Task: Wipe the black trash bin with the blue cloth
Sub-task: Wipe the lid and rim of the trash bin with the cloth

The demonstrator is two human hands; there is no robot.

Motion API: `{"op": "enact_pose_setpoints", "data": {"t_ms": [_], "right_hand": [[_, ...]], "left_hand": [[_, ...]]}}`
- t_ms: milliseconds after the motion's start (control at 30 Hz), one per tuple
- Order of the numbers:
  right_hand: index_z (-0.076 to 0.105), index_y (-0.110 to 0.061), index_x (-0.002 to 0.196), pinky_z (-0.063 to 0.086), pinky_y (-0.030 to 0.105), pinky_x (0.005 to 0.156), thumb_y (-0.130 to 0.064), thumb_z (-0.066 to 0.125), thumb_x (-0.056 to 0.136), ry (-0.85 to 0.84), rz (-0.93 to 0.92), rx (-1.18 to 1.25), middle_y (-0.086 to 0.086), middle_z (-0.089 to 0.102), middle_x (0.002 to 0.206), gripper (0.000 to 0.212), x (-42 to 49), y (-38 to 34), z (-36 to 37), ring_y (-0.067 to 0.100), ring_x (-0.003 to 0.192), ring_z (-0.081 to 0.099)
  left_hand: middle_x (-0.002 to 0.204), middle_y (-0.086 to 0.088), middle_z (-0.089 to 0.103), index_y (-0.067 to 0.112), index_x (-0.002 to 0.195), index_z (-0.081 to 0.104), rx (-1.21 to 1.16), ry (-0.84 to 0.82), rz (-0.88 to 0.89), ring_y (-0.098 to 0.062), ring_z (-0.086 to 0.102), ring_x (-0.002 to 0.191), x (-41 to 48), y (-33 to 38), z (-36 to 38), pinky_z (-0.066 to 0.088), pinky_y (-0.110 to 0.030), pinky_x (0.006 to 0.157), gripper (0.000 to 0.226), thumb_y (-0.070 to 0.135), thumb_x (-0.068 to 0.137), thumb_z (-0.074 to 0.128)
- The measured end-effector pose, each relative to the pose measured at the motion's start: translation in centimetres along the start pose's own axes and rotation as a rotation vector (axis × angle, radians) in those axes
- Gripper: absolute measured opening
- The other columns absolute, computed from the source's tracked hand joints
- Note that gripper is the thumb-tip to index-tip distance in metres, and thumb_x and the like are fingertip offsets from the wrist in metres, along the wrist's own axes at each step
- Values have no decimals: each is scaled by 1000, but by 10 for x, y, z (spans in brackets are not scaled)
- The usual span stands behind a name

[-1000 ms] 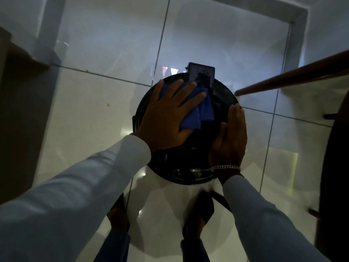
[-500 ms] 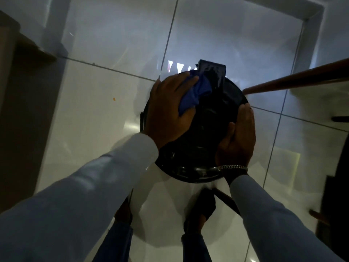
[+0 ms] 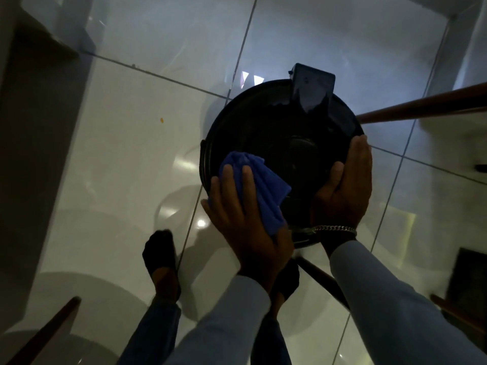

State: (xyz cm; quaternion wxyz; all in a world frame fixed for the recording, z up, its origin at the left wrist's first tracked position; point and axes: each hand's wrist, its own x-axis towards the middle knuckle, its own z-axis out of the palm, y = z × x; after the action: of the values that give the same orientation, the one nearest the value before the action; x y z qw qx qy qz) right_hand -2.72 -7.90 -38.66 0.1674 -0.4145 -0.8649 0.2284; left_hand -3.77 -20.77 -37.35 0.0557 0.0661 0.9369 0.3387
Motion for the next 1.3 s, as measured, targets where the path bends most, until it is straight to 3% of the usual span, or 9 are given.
{"op": "enact_pose_setpoints", "data": {"t_ms": [167, 333, 533, 800, 967, 1100, 1167, 1233, 1300], "right_hand": [[31, 3, 141, 23, 44, 121, -15, 33, 96, -31, 4, 1, 24, 34, 150, 49, 3, -1, -3, 34, 143, 29], [28, 1, 143, 21, 45, 121, -18, 31, 97, -53, -5, -22, 22, 31, 152, 50, 5, 2, -3, 34, 144, 26], [29, 0, 143, 24, 48, 120, -13, 36, 98, -24, -20, 8, 21, 34, 152, 47, 2, 2, -1, 32, 144, 28], [33, -2, 142, 27, 51, 119, -15, 36, 98, 25, -19, 73, 20, 37, 150, 46, -1, 5, 1, 32, 143, 30], [35, 2, 140, 28, 52, 117, -13, 39, 95, -40, -3, 86, 22, 38, 148, 47, 4, 0, -9, 35, 141, 31], [32, -3, 142, 24, 50, 120, -12, 37, 100, -149, 169, 300, 17, 32, 153, 44, 6, -13, -37, 29, 145, 24], [37, -5, 141, 29, 44, 118, -18, 39, 99, -51, 272, 375, 17, 41, 148, 44, -6, -24, -57, 28, 141, 33], [44, -7, 136, 40, 40, 109, -21, 51, 95, 22, 387, 432, 17, 52, 137, 43, -29, -39, -72, 29, 129, 47], [47, -9, 133, 46, 37, 101, -17, 67, 87, 2, 552, 515, 15, 57, 131, 51, -54, -56, -83, 28, 121, 55]], "left_hand": [[156, -8, 21, 16, 145, 28, 207, -46, 92, -31, 11, 147, -28, 15, 16, 5, -59, 118, 82, 63, 79, 48], [153, -9, 32, 20, 142, 37, 228, -132, 386, -31, 21, 144, 9, -17, -8, 16, -60, 115, 68, 59, 86, 38], [154, -14, 33, 15, 145, 34, 231, -223, 504, -35, 26, 143, 103, -22, -30, 24, -57, 111, 76, 50, 78, 46], [158, -14, 24, 12, 149, 24, 444, -267, 617, -37, 15, 146, 78, -3, -19, 13, -63, 114, 81, 51, 80, 44], [160, -15, 12, 10, 150, 13, 425, -500, 834, -34, 2, 148, 58, 13, -29, 5, -62, 116, 84, 55, 84, 40], [156, -16, 25, 5, 148, 22, -42, -533, 574, -31, 14, 147, 75, 25, -57, 14, -50, 121, 62, 28, 93, 40], [145, -22, 40, 3, 145, 28, 82, -464, 432, -39, 33, 136, 82, 32, -64, 30, -50, 114, 61, 20, 89, 42], [131, -21, 47, 6, 140, 35, 359, -561, 388, -41, 44, 120, 85, 36, -64, 41, -51, 100, 60, 18, 83, 52], [121, -21, 51, 4, 122, 50, 334, -663, 287, -41, 50, 110, 86, 45, -68, 45, -46, 93, 43, 13, 82, 61]]}}
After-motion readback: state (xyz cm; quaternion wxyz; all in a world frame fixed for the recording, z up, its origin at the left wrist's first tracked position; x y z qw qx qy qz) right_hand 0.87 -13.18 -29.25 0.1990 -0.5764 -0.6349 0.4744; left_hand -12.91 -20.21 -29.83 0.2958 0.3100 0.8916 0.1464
